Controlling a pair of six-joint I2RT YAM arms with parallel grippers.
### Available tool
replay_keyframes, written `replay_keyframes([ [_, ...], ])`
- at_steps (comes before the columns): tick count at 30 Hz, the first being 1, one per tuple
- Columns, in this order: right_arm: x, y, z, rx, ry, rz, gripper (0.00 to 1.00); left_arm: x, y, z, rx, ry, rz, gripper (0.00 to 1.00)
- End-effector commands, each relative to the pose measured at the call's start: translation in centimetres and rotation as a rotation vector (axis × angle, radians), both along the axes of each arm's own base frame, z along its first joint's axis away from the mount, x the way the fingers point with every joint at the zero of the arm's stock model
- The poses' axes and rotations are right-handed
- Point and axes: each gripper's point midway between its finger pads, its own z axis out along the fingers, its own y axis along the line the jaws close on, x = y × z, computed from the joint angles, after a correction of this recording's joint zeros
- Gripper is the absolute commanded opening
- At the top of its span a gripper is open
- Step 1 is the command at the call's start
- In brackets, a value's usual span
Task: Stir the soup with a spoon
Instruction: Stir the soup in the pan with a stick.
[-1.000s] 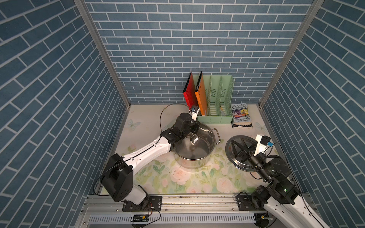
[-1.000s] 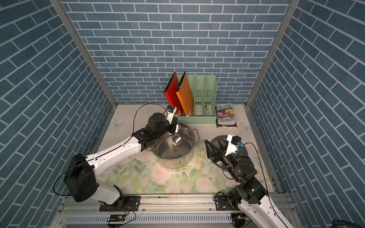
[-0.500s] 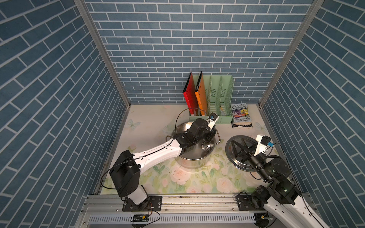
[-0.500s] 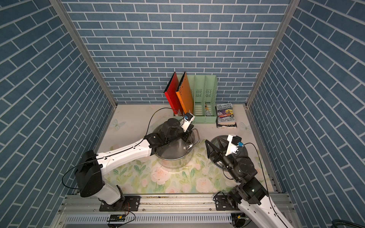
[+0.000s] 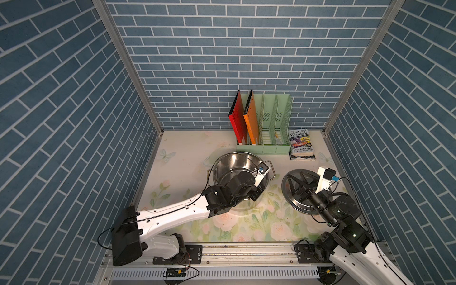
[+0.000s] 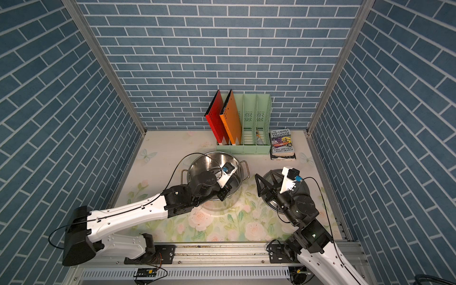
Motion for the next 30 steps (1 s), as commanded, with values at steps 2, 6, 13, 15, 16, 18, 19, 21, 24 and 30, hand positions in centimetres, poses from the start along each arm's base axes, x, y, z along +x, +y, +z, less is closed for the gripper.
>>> replay_keyframes([
  [2, 0.2, 0.5, 0.4, 0.028, -0.017, 0.016, 0.87, 0.2, 4.1, -0.9, 0.038, 0.011, 0.128, 0.0],
  [6, 0.3, 0.8, 0.4, 0.025, -0.013, 0.023, 0.87, 0.9, 6.8, -1.5, 0.052, 0.022, 0.196, 0.0],
  [13, 0.3, 0.7, 0.5, 0.03, -0.015, 0.02, 0.87, 4.5, 11.2, -0.7, 0.037, 0.003, 0.343, 0.0],
  [15, 0.3, 0.7, 0.5, 0.031, -0.015, 0.02, 0.87, 5.8, 12.0, -0.1, 0.021, -0.011, 0.374, 0.0],
  [16, 0.2, 0.6, 0.5, 0.03, -0.015, 0.018, 0.87, 6.5, 12.2, 0.2, 0.015, -0.019, 0.385, 0.0],
  [18, 0.1, 0.5, 0.6, 0.03, -0.015, 0.018, 0.87, 7.7, 12.1, 0.7, 0.005, -0.026, 0.391, 0.0],
  [19, 0.1, 0.5, 0.7, 0.031, -0.016, 0.018, 0.87, 8.3, 11.8, 0.8, 0.003, -0.029, 0.388, 0.0],
  [21, -0.2, 0.2, 0.9, 0.034, -0.018, 0.017, 0.87, 9.4, 11.1, 1.1, 0.002, -0.04, 0.383, 0.0],
  [24, -0.4, -0.4, 1.0, 0.04, -0.02, -0.001, 0.87, 10.9, 9.9, 1.2, -0.008, -0.048, 0.367, 0.0],
  [30, -1.0, -1.3, 1.4, 0.047, -0.021, -0.017, 0.87, 13.0, 6.4, 2.2, -0.033, -0.071, 0.289, 0.0],
])
